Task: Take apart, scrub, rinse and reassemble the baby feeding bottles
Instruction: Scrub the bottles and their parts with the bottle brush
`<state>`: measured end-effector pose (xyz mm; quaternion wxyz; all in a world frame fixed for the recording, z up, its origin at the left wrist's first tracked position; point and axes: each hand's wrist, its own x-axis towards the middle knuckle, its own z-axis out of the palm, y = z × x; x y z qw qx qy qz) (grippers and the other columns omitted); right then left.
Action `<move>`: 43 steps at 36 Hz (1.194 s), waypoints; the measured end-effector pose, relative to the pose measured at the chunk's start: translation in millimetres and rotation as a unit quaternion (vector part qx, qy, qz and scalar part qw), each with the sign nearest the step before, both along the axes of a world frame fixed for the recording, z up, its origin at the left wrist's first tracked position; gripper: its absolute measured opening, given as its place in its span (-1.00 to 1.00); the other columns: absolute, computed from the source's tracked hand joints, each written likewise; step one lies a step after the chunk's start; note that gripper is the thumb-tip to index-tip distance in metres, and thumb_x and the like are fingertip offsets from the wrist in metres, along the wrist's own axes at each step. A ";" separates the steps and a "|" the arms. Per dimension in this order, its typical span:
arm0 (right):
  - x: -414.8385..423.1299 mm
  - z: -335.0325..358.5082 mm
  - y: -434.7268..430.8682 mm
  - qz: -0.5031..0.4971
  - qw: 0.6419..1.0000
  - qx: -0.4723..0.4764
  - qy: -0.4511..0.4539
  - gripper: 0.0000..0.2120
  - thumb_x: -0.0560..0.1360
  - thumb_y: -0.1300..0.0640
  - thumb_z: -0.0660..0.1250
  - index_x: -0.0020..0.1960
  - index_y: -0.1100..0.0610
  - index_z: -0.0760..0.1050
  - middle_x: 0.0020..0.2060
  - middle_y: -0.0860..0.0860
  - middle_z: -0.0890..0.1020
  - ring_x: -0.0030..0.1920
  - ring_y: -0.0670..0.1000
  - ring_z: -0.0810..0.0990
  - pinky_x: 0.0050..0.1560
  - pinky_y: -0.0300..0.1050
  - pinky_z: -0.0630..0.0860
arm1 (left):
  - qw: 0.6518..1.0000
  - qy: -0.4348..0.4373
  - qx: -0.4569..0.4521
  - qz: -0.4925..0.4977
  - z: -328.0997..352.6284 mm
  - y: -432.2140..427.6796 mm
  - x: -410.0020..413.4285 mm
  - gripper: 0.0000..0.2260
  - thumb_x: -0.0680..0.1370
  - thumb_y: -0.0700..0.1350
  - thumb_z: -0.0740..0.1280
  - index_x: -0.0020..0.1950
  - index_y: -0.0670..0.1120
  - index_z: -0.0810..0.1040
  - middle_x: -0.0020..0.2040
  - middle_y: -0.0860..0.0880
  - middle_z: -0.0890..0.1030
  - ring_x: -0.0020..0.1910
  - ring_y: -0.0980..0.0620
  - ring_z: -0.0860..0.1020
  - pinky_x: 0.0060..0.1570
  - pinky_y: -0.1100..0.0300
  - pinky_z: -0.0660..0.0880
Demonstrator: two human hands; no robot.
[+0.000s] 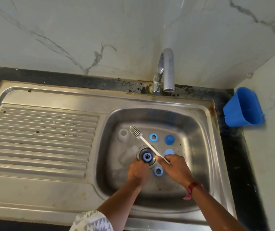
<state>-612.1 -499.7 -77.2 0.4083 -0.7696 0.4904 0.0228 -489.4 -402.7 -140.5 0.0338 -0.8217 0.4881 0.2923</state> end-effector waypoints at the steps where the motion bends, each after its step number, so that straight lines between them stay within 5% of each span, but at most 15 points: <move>1: 0.1 0.4 0.1 0.000 1.000 -0.001 -0.004 -0.45 0.54 -0.23 0.29 -0.43 0.07 0.20 -0.55 -0.07 0.27 -0.53 -0.10 0.24 -0.47 -0.30 0.23 | 1.000 -0.004 0.003 -0.006 0.3 -0.5 0.3 -0.71 0.67 -0.19 0.14 0.35 -0.21 0.47 0.27 -0.21 0.55 0.23 -0.13 0.50 0.15 0.08 0.48; 12: -2.7 4.0 -1.3 -0.001 1.000 -0.014 -0.011 -0.46 0.54 -0.23 0.27 -0.42 0.10 0.24 -0.52 -0.03 0.31 -0.49 -0.10 0.24 -0.43 -0.29 0.29 | 0.998 0.011 -0.048 -0.050 20.4 -4.4 5.7 -0.74 0.63 -0.19 0.20 0.25 -0.18 0.58 0.16 -0.17 0.63 0.11 -0.11 0.60 0.09 0.08 0.55; 15: -3.6 1.2 -3.0 0.008 0.999 -0.031 -0.008 -0.47 0.54 -0.26 0.25 -0.40 0.11 0.29 -0.50 -0.02 0.34 -0.46 -0.09 0.25 -0.40 -0.26 0.30 | 0.989 0.072 -0.130 -0.010 33.5 -7.3 20.0 -0.80 0.56 -0.16 0.27 0.06 -0.13 0.67 0.00 -0.07 0.69 -0.05 -0.01 0.63 -0.02 0.18 0.55; 17: -4.0 1.8 -3.4 0.012 0.999 -0.040 -0.004 -0.47 0.54 -0.25 0.25 -0.39 0.11 0.28 -0.49 -0.01 0.35 -0.45 -0.09 0.26 -0.39 -0.24 0.27 | 0.970 0.138 -0.175 0.098 43.2 -5.5 33.9 -0.87 0.48 -0.17 0.35 -0.04 -0.13 0.67 -0.10 -0.02 0.69 -0.10 0.01 0.64 -0.03 0.18 0.56; 20: -4.5 9.0 -1.1 0.011 0.998 -0.058 -0.006 -0.46 0.54 -0.24 0.27 -0.41 0.10 0.24 -0.50 -0.04 0.32 -0.45 -0.08 0.26 -0.37 -0.20 0.26 | 0.877 0.261 -0.246 0.319 56.1 7.6 57.4 -0.90 0.41 -0.25 0.49 -0.12 -0.12 0.63 -0.22 0.02 0.66 -0.22 0.06 0.62 -0.12 0.24 0.53; 22: -5.8 14.6 2.8 0.013 0.998 -0.063 -0.012 -0.44 0.54 -0.24 0.28 -0.43 0.08 0.18 -0.54 -0.06 0.28 -0.47 -0.07 0.24 -0.37 -0.20 0.27 | 0.772 0.390 -0.278 0.418 67.6 21.2 69.6 -0.89 0.43 -0.35 0.49 -0.11 -0.20 0.63 -0.23 -0.11 0.64 -0.26 -0.01 0.57 -0.21 0.14 0.55; 26: -7.7 25.0 13.3 0.011 0.998 -0.048 -0.036 -0.42 0.53 -0.29 0.22 -0.43 0.11 0.20 -0.55 -0.05 0.31 -0.47 -0.10 0.25 -0.36 -0.18 0.30 | 0.642 0.491 -0.356 0.470 89.8 42.9 89.8 -0.86 0.49 -0.40 0.41 0.04 -0.31 0.58 -0.16 -0.22 0.62 -0.19 -0.11 0.59 -0.21 0.13 0.59; 28: -7.8 29.6 17.7 0.002 0.998 -0.042 -0.047 -0.36 0.51 -0.35 0.13 -0.39 0.21 0.31 -0.51 -0.01 0.40 -0.46 -0.11 0.32 -0.32 -0.13 0.38 | 0.608 0.494 -0.383 0.490 94.4 48.7 95.7 -0.87 0.52 -0.39 0.37 0.03 -0.23 0.58 -0.16 -0.16 0.64 -0.22 -0.04 0.62 -0.18 0.09 0.59; 33: -9.3 35.4 20.9 0.059 0.993 -0.080 -0.070 -0.25 0.45 -0.49 0.03 -0.32 0.22 0.41 -0.43 0.10 0.52 -0.43 -0.12 0.37 -0.27 -0.06 0.46 | 0.605 0.468 -0.413 0.494 112.6 58.1 97.8 -0.90 0.66 -0.23 0.24 0.08 -0.17 0.54 -0.25 -0.10 0.57 -0.35 0.09 0.55 -0.26 0.16 0.57; 38: -2.1 51.4 28.2 0.135 0.976 -0.155 -0.067 -0.37 0.45 -0.46 0.02 -0.39 0.10 0.29 -0.53 -0.08 0.40 -0.48 -0.08 0.33 -0.40 -0.17 0.31 | 0.610 0.457 -0.422 0.491 130.2 69.1 102.7 -0.89 0.66 -0.14 0.25 -0.02 -0.09 0.54 -0.35 -0.02 0.49 -0.39 0.10 0.45 -0.32 0.18 0.52; 43: 5.9 56.8 37.1 0.131 0.966 -0.211 -0.066 -0.32 0.43 -0.50 -0.05 -0.30 0.08 0.44 -0.46 -0.04 0.51 -0.38 -0.03 0.49 -0.30 -0.12 0.46 | 0.603 0.475 -0.406 0.496 135.7 80.8 111.6 -0.78 0.64 -0.01 0.27 -0.16 -0.07 0.50 -0.38 0.00 0.49 -0.44 0.10 0.44 -0.32 0.13 0.51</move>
